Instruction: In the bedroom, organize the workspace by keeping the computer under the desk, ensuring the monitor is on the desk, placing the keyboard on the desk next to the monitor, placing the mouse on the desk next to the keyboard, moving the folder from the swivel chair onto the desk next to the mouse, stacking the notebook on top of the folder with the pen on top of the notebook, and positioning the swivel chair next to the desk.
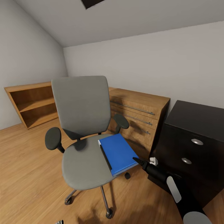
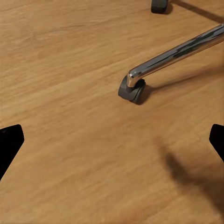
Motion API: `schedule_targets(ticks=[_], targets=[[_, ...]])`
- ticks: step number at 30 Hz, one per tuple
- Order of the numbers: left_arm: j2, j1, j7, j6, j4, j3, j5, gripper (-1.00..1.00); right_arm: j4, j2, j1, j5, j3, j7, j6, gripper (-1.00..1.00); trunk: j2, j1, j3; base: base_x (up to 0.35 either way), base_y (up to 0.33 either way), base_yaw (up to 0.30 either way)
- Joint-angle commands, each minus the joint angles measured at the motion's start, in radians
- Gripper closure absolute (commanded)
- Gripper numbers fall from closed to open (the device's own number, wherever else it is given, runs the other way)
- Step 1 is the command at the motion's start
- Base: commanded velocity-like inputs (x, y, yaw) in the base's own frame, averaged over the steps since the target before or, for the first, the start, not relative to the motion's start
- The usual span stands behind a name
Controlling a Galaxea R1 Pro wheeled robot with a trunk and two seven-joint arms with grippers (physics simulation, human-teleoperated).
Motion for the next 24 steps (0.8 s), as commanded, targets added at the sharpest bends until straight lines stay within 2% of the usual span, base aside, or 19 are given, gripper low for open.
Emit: schedule_targets(ticks=[1, 19, 20, 24], targets=[[0.000, -0.001, 0.002, -0.003, 0.001, -0.005, 0.005, -1.00, 0.000, 0.000, 0.000, -0.004, -0.001, 0.010, 0.007, -1.00, 0.000, 0.000, -0.001, 0.000, 0.000, 0.000], [0.000, -0.001, 0.002, -0.003, 0.001, -0.005, 0.006, -1.00, 0.000, -0.004, 0.001, 0.000, -0.001, 0.038, 0.007, -1.00, 0.000, 0.000, -0.001, 0.000, 0.000, 0.000], [0.000, -0.001, 0.002, -0.003, 0.001, -0.005, 0.006, -1.00, 0.000, -0.004, 0.001, 0.000, -0.001, 0.038, 0.007, 1.00, 0.000, 0.000, -0.001, 0.000, 0.000, 0.000], [0.000, -0.001, 0.003, -0.004, 0.001, -0.005, 0.007, -1.00, 0.000, -0.005, 0.001, -0.001, -0.001, 0.038, 0.007, 1.00, 0.000, 0.000, -0.001, 0.000, 0.000, 0.000]])
